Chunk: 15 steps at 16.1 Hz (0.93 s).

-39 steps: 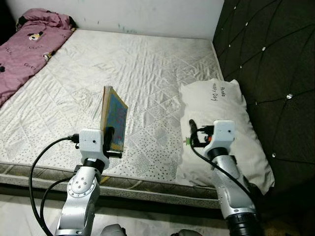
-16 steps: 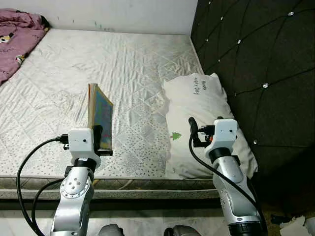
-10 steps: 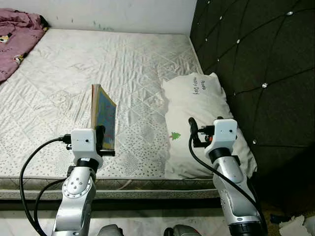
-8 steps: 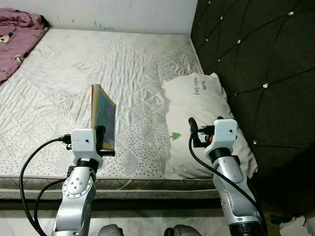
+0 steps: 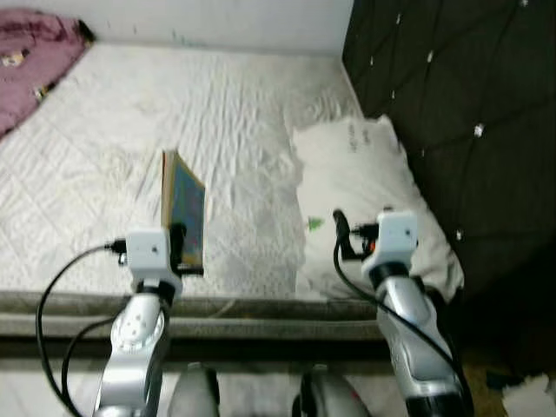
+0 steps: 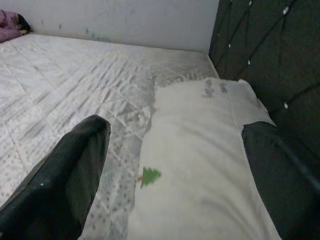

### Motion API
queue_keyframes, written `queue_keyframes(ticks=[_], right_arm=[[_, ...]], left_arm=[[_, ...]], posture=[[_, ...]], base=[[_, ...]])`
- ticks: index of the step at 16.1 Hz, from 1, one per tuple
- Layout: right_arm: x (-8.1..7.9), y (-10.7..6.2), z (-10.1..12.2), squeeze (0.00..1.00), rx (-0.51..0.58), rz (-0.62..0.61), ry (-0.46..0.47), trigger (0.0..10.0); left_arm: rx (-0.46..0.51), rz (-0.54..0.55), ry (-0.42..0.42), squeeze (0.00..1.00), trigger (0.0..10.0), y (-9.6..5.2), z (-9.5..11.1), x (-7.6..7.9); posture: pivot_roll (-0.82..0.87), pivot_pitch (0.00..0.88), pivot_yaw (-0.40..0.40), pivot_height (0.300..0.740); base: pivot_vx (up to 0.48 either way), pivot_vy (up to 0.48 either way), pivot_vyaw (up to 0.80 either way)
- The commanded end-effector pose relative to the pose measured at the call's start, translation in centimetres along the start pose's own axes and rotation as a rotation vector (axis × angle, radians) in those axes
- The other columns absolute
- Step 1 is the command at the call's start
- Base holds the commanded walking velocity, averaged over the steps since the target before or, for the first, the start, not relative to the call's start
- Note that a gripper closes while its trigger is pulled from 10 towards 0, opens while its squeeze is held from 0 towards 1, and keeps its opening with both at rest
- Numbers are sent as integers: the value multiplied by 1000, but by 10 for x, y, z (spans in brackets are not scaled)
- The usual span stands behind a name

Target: Clean up the room

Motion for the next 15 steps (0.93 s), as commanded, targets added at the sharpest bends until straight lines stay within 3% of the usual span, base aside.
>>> queue_keyframes(ticks=[1,8,12,15], right_arm=[[0,0,-2,0,-12,7,3,10000],[-1,2,-4,0,-24,16,5,10000],[-10,3,1,0,-7,45,-100,10000],[-14,5,5,0,15,78,-29,10000]], left_arm=[[45,1,0,0,10000,2,12,2],[53,8,-20,0,10000,2,13,0],[55,3,-28,0,10000,2,14,0],[56,-1,-27,0,10000,2,13,0]], posture=[[31,57,-26,638],[31,53,-31,638],[35,46,-30,638],[37,40,-27,638]], base=[[0,0,0],[0,0,0],[196,0,0],[312,0,0]])
Point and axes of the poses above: a point about 5 cm out from each wrist's last joint towards the gripper, its own y axis pointing out of the wrist towards the gripper, its own z axis along the axis of the wrist's last joint, x = y × z, the point moved 6 cm from there along y, pointing out of the wrist towards the gripper, and after that the axes turned 14 degrees about -y, right-handed, at the moved point
